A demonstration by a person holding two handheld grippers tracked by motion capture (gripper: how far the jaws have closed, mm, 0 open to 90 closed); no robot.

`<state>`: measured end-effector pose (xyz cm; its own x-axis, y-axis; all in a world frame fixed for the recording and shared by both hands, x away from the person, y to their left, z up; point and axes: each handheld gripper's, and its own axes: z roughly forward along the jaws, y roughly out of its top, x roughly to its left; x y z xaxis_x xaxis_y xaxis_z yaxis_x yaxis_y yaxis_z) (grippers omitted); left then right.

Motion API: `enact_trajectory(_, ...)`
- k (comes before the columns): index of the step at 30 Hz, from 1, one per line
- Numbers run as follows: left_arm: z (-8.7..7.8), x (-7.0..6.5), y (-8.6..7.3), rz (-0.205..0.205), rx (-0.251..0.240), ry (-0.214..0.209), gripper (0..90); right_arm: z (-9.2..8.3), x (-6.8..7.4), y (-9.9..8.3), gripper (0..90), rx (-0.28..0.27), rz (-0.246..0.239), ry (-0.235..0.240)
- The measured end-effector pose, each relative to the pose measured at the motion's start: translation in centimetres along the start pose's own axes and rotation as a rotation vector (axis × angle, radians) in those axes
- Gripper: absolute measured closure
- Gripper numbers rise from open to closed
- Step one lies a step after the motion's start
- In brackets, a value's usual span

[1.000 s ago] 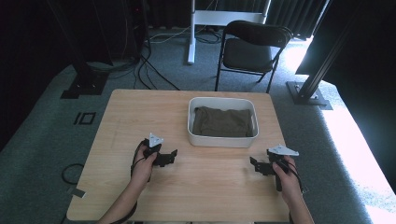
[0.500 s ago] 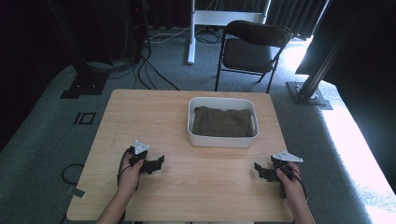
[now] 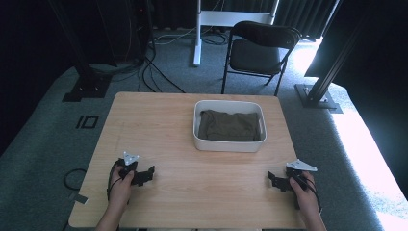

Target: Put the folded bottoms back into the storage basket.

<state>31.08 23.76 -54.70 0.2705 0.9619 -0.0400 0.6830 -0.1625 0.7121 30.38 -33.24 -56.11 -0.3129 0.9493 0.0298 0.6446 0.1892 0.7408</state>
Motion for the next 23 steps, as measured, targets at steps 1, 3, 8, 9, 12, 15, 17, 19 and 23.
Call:
enact_trajectory(1, 0.0, 0.2, -0.2, -0.009, 0.005, 0.009, 15.1, 0.0, 0.0, 0.0, 13.5, 0.008, -0.002, -0.014)
enact_trajectory(3, -0.1, 0.6, -0.5, -0.012, 0.014, 0.023, 15.1, 0.0, 0.0, -0.1, 13.3, 0.010, 0.001, -0.027)
enact_trajectory(8, -0.4, 1.1, -1.0, 0.005, 0.030, 0.077, 14.3, 0.0, 0.1, -0.1, 12.3, 0.012, 0.009, -0.036)
enact_trajectory(9, -0.4, 1.1, -1.0, 0.001, 0.027, 0.081, 12.4, 0.0, 0.1, -0.1, 12.3, 0.012, 0.014, -0.040)
enact_trajectory(12, -0.3, 1.3, -1.2, -0.007, 0.009, 0.089, 8.8, 0.0, 0.2, -0.1, 12.3, 0.012, 0.018, -0.046)
enact_trajectory(15, -0.2, 1.1, -1.2, -0.020, 0.011, 0.103, 8.2, 0.0, 0.2, -0.1, 12.2, 0.012, 0.021, -0.049)
enact_trajectory(17, 0.0, 1.0, -1.1, -0.052, 0.023, 0.132, 3.1, 0.0, 0.2, -0.1, 12.1, 0.012, 0.023, -0.051)
enact_trajectory(19, 0.2, 0.7, -0.9, -0.081, 0.021, 0.159, 2.4, 0.1, 0.2, 0.0, 11.8, 0.012, 0.030, -0.055)
enact_trajectory(23, 0.5, 0.6, -0.7, -0.114, 0.018, 0.186, 2.3, 0.1, 0.2, 0.0, 11.5, 0.012, 0.032, -0.059)
